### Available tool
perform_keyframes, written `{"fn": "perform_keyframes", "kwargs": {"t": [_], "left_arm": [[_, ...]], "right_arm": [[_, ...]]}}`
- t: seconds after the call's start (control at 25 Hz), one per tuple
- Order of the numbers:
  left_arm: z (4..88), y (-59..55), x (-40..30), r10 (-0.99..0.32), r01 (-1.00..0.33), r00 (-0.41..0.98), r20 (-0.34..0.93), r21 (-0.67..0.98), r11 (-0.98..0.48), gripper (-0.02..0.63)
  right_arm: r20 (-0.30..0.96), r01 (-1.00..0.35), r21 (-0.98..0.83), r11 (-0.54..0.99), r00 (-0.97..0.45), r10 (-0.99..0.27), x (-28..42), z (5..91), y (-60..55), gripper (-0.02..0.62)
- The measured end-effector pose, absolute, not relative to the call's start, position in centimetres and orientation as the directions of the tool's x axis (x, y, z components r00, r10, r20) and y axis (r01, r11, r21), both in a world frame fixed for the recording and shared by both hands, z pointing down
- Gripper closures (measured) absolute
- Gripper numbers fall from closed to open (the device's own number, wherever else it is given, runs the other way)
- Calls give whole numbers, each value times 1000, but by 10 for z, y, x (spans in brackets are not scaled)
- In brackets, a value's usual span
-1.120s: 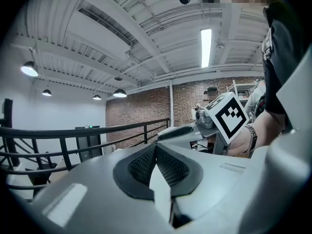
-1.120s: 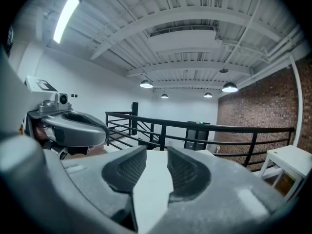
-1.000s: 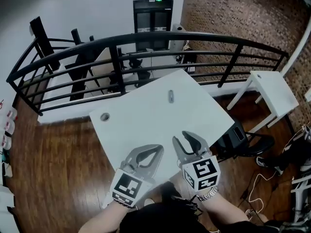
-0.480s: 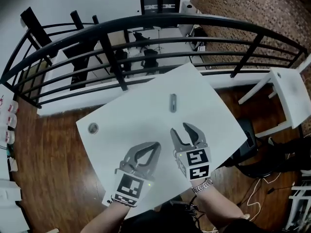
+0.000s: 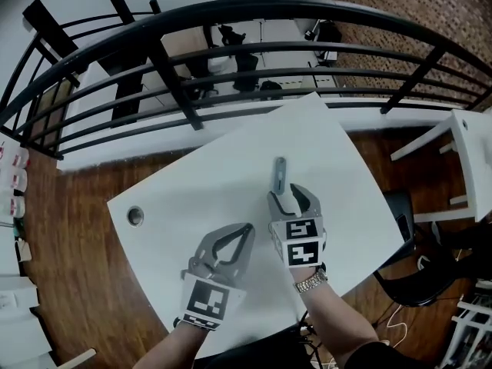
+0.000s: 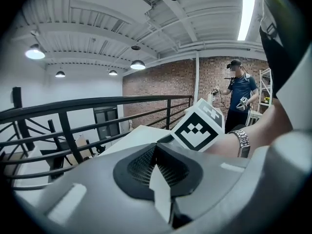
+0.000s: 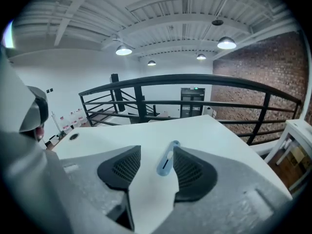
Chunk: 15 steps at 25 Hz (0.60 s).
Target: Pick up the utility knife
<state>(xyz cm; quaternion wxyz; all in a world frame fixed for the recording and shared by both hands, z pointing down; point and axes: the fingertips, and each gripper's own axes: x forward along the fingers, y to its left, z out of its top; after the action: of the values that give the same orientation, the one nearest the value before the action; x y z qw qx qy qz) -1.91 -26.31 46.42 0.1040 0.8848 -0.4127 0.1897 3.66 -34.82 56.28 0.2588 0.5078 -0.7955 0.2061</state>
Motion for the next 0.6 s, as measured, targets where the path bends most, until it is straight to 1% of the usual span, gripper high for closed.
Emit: {"fn": "perform_keyframes", "kwargs": {"t": [0.24, 0.6], "left_arm": [[487, -279, -26, -695, -794, 560, 450, 53, -606, 589], [494, -295, -24, -693, -800, 551, 465, 55, -598, 589]], "right_arm": [[677, -928, -59, 368, -308, -669, 38, 596, -380, 400], [747, -935, -28, 353, -255, -614, 42, 630, -401, 399]]}}
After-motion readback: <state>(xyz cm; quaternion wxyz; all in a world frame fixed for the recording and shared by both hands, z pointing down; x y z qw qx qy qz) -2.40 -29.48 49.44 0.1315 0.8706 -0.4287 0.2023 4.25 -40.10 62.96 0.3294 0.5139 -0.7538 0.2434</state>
